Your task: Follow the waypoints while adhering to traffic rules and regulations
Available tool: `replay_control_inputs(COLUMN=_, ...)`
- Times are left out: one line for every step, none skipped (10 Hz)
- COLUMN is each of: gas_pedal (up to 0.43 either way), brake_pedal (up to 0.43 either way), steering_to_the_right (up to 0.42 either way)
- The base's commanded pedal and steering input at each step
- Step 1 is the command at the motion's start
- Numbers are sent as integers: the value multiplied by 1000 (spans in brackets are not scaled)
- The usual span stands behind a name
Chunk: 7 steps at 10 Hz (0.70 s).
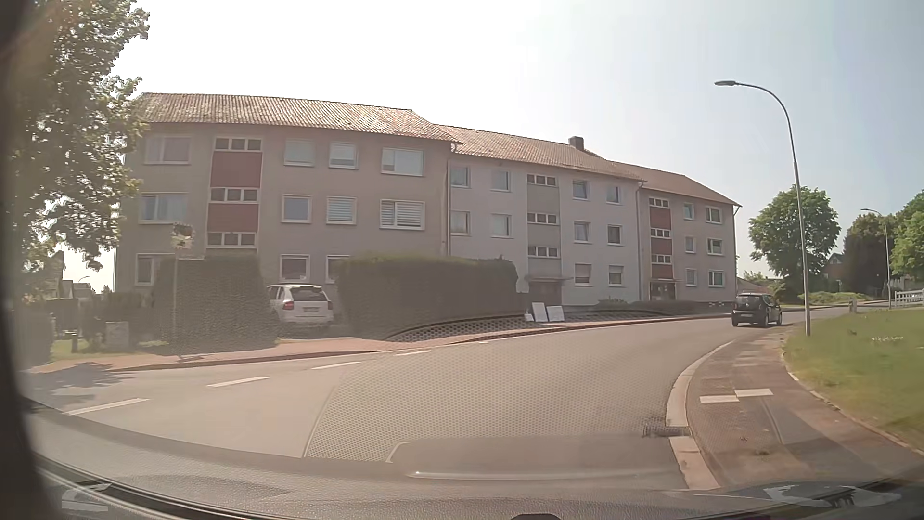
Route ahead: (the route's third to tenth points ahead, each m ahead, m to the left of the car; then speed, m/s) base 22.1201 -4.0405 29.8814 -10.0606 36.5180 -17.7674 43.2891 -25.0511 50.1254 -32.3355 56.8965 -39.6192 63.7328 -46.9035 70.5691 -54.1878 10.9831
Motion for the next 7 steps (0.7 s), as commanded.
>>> replay_control_inputs(gas_pedal=130, brake_pedal=0, steering_to_the_right=126)
replay_control_inputs(gas_pedal=130, brake_pedal=0, steering_to_the_right=132)
replay_control_inputs(gas_pedal=138, brake_pedal=0, steering_to_the_right=136)
replay_control_inputs(gas_pedal=138, brake_pedal=0, steering_to_the_right=142)
replay_control_inputs(gas_pedal=157, brake_pedal=0, steering_to_the_right=151)
replay_control_inputs(gas_pedal=169, brake_pedal=0, steering_to_the_right=156)
replay_control_inputs(gas_pedal=169, brake_pedal=0, steering_to_the_right=156)
